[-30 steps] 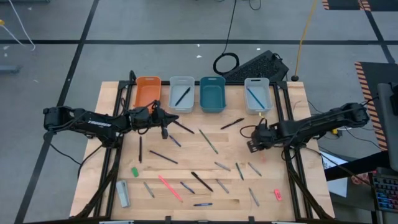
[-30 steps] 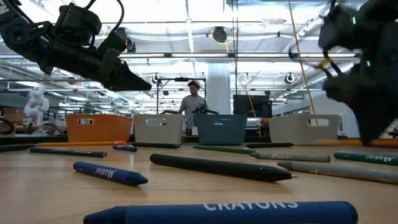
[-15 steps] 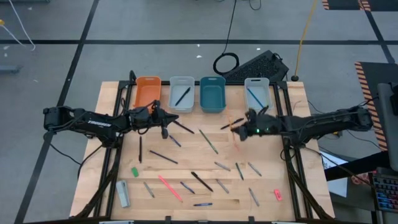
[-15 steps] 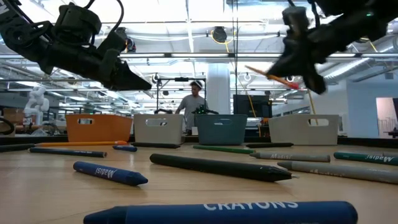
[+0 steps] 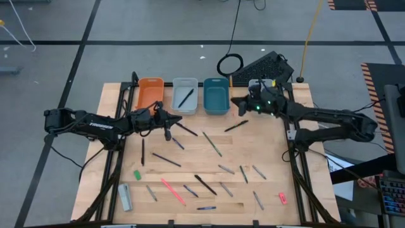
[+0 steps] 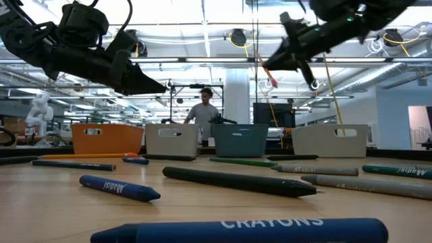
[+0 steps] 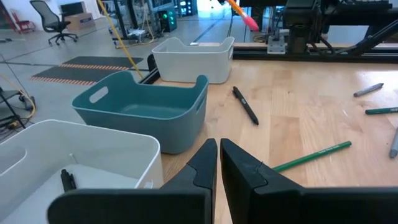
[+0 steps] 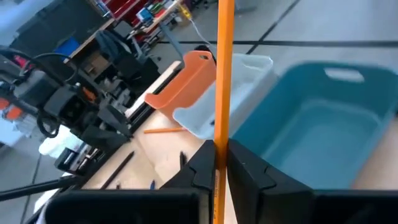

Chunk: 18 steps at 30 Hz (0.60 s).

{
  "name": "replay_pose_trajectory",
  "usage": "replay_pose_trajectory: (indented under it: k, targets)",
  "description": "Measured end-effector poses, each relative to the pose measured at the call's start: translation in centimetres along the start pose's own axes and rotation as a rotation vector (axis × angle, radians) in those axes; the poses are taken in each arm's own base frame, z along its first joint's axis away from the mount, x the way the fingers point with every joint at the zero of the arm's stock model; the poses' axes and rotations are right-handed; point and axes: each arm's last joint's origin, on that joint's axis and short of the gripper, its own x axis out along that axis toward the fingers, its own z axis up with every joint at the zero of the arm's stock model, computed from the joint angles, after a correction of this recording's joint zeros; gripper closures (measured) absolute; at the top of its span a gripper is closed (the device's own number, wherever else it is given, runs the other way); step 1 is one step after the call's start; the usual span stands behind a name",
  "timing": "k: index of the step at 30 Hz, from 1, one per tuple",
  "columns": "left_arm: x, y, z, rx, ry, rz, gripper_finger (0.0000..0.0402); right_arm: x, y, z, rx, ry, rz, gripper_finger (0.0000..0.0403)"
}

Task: Sort crayons/erasers/pens/pencils in bins
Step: Put the orange pencil into the blue bin

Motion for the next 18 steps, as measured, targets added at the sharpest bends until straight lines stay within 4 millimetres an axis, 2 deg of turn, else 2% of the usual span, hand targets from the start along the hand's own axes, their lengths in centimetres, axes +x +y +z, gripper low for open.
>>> replay_pose_trajectory:
  k: [4,11,18]
  targets:
    - [0.0,0.0,0.0,0.000,0.000,0.000,0.0376,2.0,0.1,2.2,-0.041,0.021,-0.040,0.0381]
    - [0.0,0.0,0.0,0.002,0.004,-0.001,0.0376,5.6,-2.0,5.3,-0.062,0.096,-0.196,0.0381]
    - [0.0,0.0,0.0,0.008,0.005,0.000,0.0376,9.2,-4.5,5.4,-0.044,0.176,-0.266,0.0380]
